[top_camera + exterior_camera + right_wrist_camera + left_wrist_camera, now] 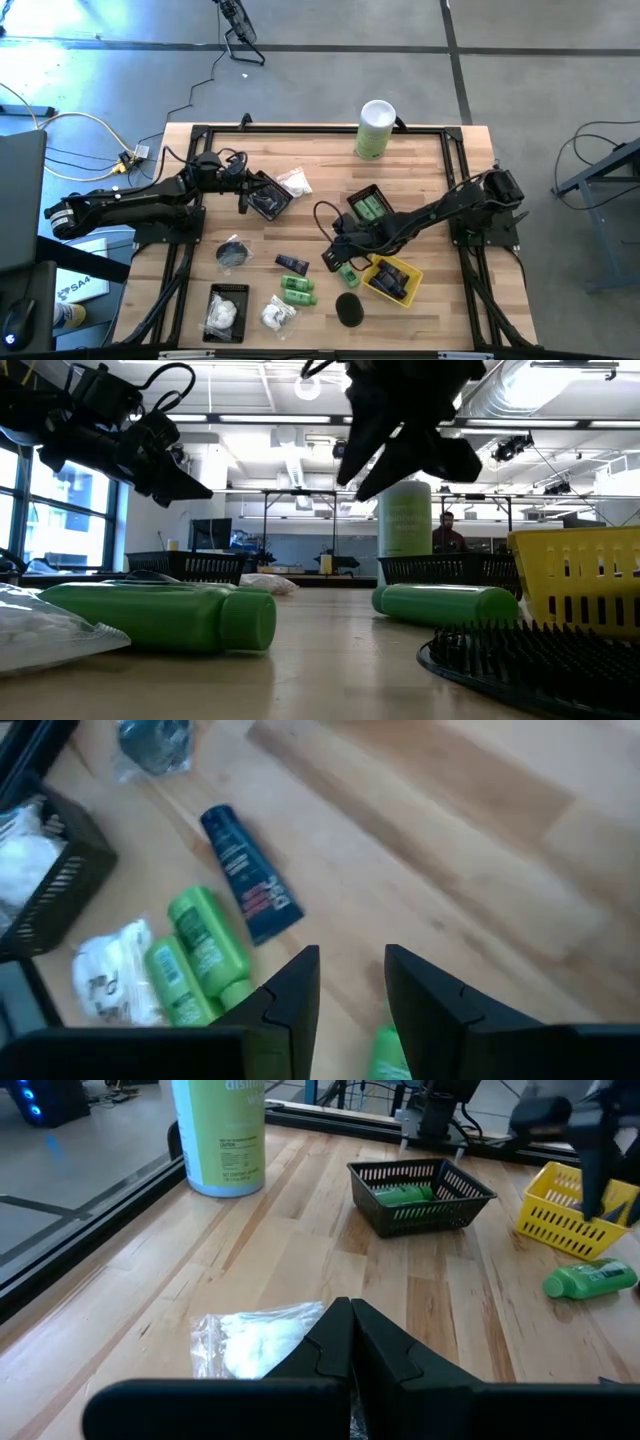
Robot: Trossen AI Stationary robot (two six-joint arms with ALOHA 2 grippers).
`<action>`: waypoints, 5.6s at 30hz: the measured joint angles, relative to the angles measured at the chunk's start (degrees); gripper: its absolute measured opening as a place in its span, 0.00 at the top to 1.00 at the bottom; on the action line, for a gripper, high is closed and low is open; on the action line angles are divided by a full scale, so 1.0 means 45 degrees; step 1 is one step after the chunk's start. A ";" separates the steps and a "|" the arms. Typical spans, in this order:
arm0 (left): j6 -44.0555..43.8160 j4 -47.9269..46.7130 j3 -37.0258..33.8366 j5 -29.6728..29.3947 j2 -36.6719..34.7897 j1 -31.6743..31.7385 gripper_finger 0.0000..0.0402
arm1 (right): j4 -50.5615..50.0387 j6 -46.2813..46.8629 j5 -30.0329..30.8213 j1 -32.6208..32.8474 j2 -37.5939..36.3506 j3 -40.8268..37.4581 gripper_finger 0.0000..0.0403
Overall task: Pick & Place Travel size toiletries
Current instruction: Put the shampoo bottle into the top right black bin
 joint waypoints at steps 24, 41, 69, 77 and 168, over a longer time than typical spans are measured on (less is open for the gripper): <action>0.0000 -0.0020 0.0000 0.0000 0.0000 -0.0004 1.00 | 0.0100 -0.2244 -0.1904 -0.0428 0.0485 -0.0002 0.78; -0.0004 -0.0066 0.0000 0.0000 0.0000 -0.0002 1.00 | -0.0642 -0.1562 -0.2149 -0.0425 0.1505 0.0005 0.58; -0.0004 -0.0073 0.0000 0.0005 0.0000 -0.0004 1.00 | -0.0567 -0.0682 -0.1726 -0.0273 0.2015 0.0000 0.59; -0.0005 -0.0074 0.0004 0.0005 0.0000 0.0000 1.00 | -0.0619 -0.0691 -0.1750 -0.0075 0.2015 0.0000 0.59; 0.0388 -0.0054 0.0000 0.0000 -0.0005 -0.0004 1.00 | -0.3224 0.1789 -0.1444 0.0605 0.0799 0.2202 0.99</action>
